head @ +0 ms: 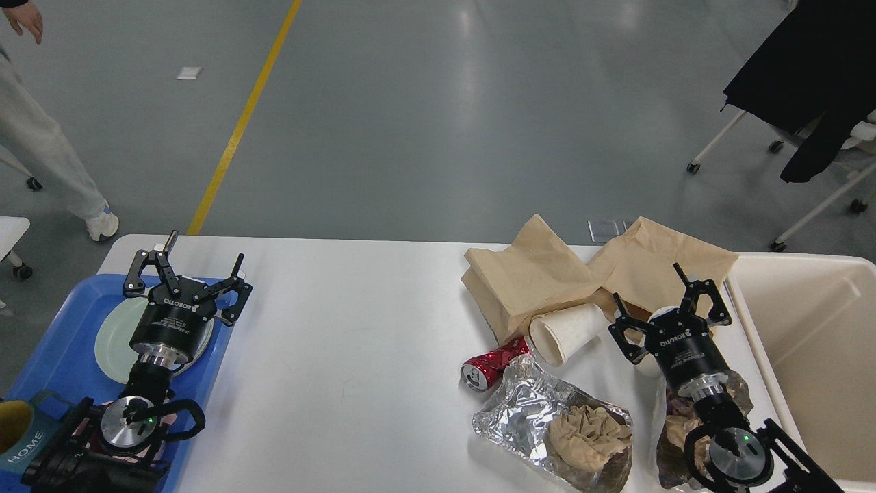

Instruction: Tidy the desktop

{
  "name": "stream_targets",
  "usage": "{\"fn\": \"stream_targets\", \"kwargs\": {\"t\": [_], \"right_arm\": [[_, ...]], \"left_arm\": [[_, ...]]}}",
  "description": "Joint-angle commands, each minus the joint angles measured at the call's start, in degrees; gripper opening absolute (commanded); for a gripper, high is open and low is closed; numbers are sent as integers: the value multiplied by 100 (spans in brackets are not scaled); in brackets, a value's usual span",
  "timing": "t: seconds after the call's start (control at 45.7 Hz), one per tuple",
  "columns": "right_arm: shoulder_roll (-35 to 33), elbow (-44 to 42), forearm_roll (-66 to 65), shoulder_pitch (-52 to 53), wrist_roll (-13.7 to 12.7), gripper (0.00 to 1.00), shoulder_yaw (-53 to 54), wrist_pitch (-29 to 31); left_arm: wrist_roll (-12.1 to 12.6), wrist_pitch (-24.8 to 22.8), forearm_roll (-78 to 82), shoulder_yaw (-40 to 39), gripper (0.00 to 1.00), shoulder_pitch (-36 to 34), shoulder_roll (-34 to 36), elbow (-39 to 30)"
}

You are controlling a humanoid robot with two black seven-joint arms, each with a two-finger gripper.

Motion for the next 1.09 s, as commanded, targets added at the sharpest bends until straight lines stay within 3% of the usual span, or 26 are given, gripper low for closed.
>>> {"fn": "stream_targets", "kwargs": {"t": [0.0,0.197,0.416,0.613,1.072], "right_arm": [[0,0,-7,6,0,100,0,0],[-52,35,11,41,-9,100,201,-53],[-685,9,2,164,-105,100,492,-132],[-905,-97,2,296,-712,100,396,-79],[-888,-114,2,217,-703,100,-35,-62]], "left_arm": [[0,0,0,0,97,0,0,0],[0,0,0,0,97,0,0,0],[0,0,0,0,97,0,0,0],[0,0,0,0,97,0,0,0],[0,0,0,0,97,0,0,0]]}}
